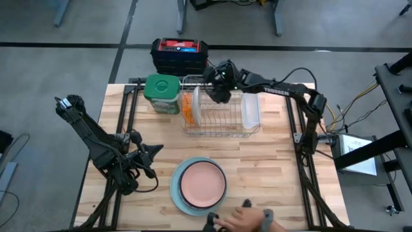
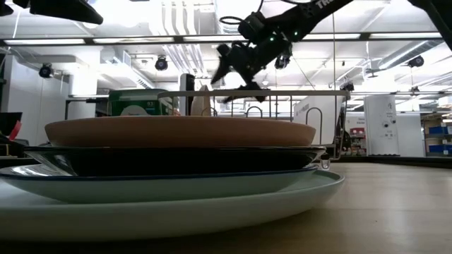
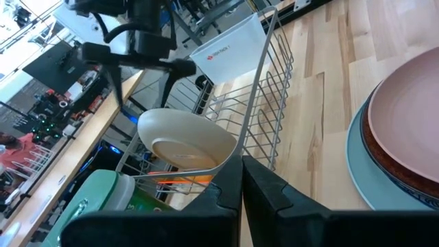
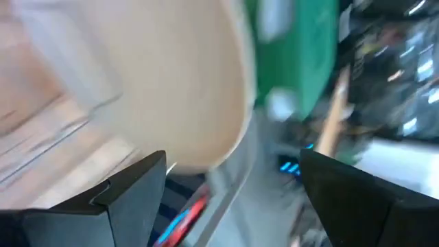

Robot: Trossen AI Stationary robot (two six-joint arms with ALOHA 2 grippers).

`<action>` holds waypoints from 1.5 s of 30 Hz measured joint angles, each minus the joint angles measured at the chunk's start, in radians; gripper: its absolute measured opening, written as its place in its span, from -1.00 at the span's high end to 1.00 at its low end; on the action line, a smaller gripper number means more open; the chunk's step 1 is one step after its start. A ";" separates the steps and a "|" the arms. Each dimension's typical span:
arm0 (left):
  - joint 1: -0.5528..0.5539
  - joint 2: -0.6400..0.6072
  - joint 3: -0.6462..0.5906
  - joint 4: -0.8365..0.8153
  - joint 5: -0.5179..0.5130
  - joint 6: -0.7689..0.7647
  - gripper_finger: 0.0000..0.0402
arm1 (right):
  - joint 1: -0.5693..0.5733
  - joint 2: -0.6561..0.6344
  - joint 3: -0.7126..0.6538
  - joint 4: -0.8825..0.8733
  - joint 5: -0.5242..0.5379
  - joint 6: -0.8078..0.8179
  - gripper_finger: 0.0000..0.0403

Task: Sort dishes
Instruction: Put the pink plate in the dishwasher rack

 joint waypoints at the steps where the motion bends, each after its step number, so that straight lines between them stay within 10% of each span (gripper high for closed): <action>1: 0.000 0.000 0.000 0.000 0.000 0.000 1.00 | -0.001 -0.009 0.000 -0.034 0.030 0.010 -0.60; 13: 0.003 0.000 0.008 0.050 -0.038 -0.002 1.00 | -0.004 -0.125 0.000 -0.063 0.343 0.402 -0.52; 19: 0.003 0.001 0.064 0.206 -0.029 0.150 1.00 | 0.000 -0.278 0.000 -0.265 0.325 0.771 -0.41; 25: 0.010 0.001 0.068 0.446 -0.060 0.359 1.00 | 0.008 -0.401 -0.033 -0.358 0.076 1.107 -0.29; 45: 0.096 0.157 0.068 0.833 -0.194 0.436 1.00 | 0.156 -0.636 -0.543 0.064 -0.028 1.300 -0.08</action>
